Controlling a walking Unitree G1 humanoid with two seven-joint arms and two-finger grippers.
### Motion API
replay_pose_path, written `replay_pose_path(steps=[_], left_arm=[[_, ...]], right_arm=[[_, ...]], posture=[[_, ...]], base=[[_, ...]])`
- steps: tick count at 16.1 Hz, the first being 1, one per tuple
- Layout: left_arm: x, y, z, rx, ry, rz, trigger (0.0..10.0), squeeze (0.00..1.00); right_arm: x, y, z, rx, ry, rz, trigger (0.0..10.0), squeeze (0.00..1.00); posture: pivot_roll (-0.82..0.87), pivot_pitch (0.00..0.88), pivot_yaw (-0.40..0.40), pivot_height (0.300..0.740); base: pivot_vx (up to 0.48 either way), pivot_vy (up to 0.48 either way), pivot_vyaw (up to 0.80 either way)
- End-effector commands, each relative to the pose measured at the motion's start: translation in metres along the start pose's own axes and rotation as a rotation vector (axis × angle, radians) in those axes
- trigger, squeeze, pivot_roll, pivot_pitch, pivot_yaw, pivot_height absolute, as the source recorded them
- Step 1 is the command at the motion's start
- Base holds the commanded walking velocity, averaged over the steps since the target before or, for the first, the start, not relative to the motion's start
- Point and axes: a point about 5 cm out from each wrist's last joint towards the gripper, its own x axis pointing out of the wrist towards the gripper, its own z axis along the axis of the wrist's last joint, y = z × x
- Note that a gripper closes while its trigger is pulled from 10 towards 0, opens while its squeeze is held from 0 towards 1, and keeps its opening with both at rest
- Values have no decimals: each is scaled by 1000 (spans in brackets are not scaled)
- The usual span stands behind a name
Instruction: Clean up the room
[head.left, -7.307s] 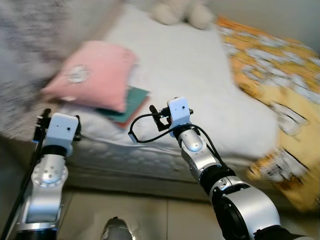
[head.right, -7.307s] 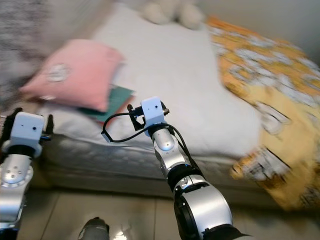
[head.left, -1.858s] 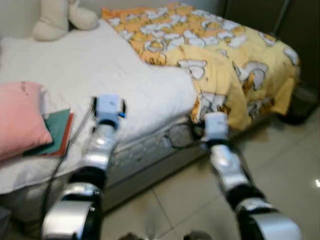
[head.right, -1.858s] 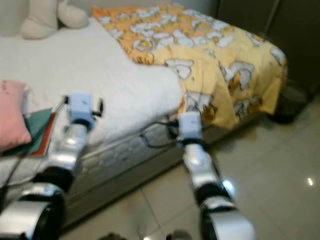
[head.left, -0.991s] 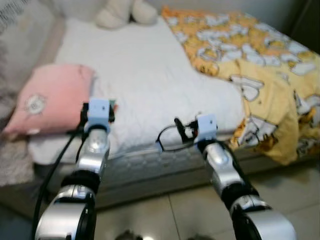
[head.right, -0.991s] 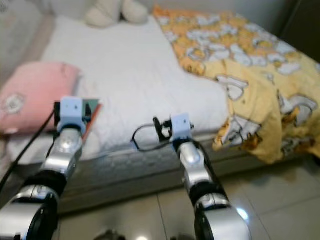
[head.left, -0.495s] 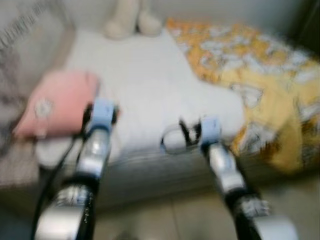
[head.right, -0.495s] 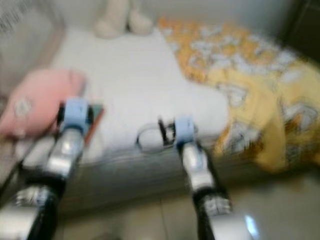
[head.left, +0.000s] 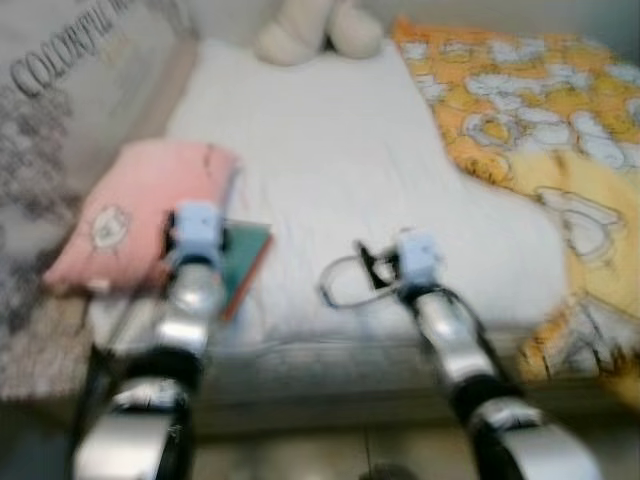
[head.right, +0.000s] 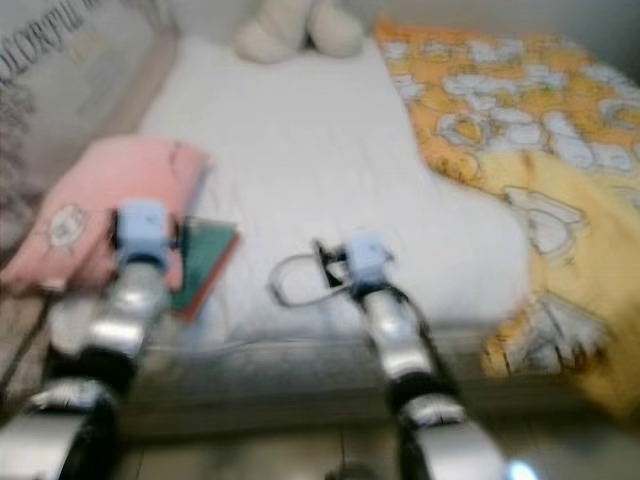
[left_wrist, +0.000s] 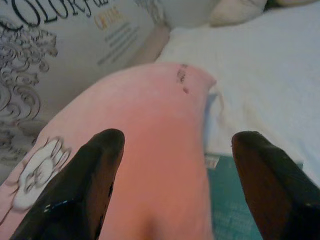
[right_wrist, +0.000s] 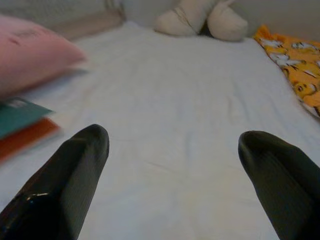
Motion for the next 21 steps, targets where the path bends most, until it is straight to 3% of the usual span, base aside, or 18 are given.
replay_pose_path(steps=[1, 3, 4, 5, 6, 7, 8, 9, 10, 12, 14, 16, 18, 21], left_arm=[[4, 22, -1, 13, 0, 104, 10000, 0], [4, 32, -2, -10, 4, 134, 10000, 0], [6, 44, 0, -41, -14, 153, 10000, 0], [7, 57, -5, -135, 37, 123, 10000, 0], [7, 60, -8, -189, 66, 95, 10000, 0], [5, 59, -16, -351, 155, -63, 10000, 0], [2, 62, -15, -422, 168, -126, 10000, 0], [0, 70, -12, -442, 154, -156, 10000, 0], [-7, 78, -9, -459, 162, -252, 10000, 0], [-20, 78, -19, -524, 272, -398, 10000, 0], [-31, 78, -44, -565, 425, -403, 10000, 0], [-39, 69, -65, -591, 486, -330, 10000, 0], [-49, 54, -77, -561, 506, -307, 10000, 0], [-60, 35, -86, -97, 416, -335, 10000, 0]], right_arm=[[5, 9, 8, 10, -36, 21, 10000, 0], [5, 10, 8, 10, -37, 21, 10000, 0], [4, 10, 8, 8, -38, 23, 10000, 0], [3, 9, 7, 9, -39, 22, 10000, 0], [2, 9, 7, 9, -39, 22, 10000, 0], [-1, 8, 2, 17, -31, 19, 10000, 0], [-3, 8, 0, 17, -30, 17, 10000, 0], [-6, 6, -2, 16, -32, 16, 10000, 0], [-11, 2, -6, 9, -26, 13, 10000, 0], [-16, -2, -13, 2, -2, 12, 10000, 0], [-19, -4, -15, 1, 7, 10, 10000, 0], [-20, -2, -16, 1, 10, 15, 10000, 0], [-22, 1, -17, -2, 13, 32, 10000, 0], [-26, 3, -20, -12, 20, 57, 10000, 0]], posture=[[-47, 0, 7, 740], [-48, 0, 9, 740], [-47, 0, 11, 740], [-45, 0, 13, 740], [-45, 0, 13, 740], [-32, 1, 11, 740], [-25, 3, 7, 740], [-21, 5, 4, 740], [-10, 11, -2, 740], [-4, 14, -4, 740], [-4, 29, -10, 740], [-14, 48, -17, 740], [-28, 72, -29, 740], [-51, 104, -43, 740]], base=[[0, 0, 0], [0, 0, 0], [0, 0, 0], [0, 0, 0], [0, 0, 0], [0, 0, 0], [0, 0, 0], [0, 0, 0], [0, 0, 0], [0, 0, 0], [0, 0, 0], [0, 0, 0], [0, 0, 0], [0, 0, 0]])
